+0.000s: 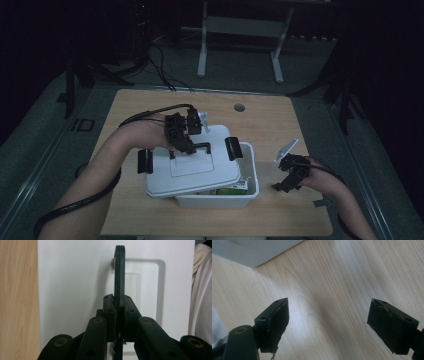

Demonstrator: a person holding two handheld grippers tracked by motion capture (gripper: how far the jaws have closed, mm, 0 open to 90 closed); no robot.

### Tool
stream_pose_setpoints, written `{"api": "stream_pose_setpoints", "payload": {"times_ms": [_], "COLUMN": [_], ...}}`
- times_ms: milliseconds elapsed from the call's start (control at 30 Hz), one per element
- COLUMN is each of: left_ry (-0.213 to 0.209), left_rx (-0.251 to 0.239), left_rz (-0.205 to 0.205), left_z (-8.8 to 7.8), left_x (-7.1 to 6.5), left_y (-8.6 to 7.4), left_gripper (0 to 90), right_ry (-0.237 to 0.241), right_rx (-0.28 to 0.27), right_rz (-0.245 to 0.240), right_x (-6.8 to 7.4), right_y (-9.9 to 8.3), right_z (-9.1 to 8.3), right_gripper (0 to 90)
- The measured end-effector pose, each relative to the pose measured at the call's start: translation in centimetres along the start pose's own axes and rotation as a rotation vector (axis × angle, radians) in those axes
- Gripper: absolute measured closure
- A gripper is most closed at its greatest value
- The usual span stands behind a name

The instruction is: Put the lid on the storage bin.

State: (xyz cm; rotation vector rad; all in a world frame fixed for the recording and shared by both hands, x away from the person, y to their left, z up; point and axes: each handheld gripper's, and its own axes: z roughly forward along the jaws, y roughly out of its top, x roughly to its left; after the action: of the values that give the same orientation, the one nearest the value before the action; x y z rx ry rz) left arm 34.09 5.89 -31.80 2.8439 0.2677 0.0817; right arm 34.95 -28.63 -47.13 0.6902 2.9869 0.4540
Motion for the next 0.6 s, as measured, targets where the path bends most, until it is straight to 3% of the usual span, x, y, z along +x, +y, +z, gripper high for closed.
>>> {"api": "stream_pose_setpoints", "payload": {"times_ms": [400,600], "left_ry": [-0.034,-0.052], "left_rx": [-0.025,-0.01], "left_rz": [0.085,0.11], "left_z": [1.7,3.1], "left_x": [-0.4,-0.5], "left_y": [3.5,4.9], "left_gripper": [83.6,83.6], "right_ry": [0.004,0.007], "right_rx": [-0.002,-0.002], "right_rz": [0.009,0.012], "right_x": [-0.1,0.0], "right_y": [-0.7,-0.9], "right_z": [-0.1,-0.2], "right_gripper": [17.1,17.1]}}
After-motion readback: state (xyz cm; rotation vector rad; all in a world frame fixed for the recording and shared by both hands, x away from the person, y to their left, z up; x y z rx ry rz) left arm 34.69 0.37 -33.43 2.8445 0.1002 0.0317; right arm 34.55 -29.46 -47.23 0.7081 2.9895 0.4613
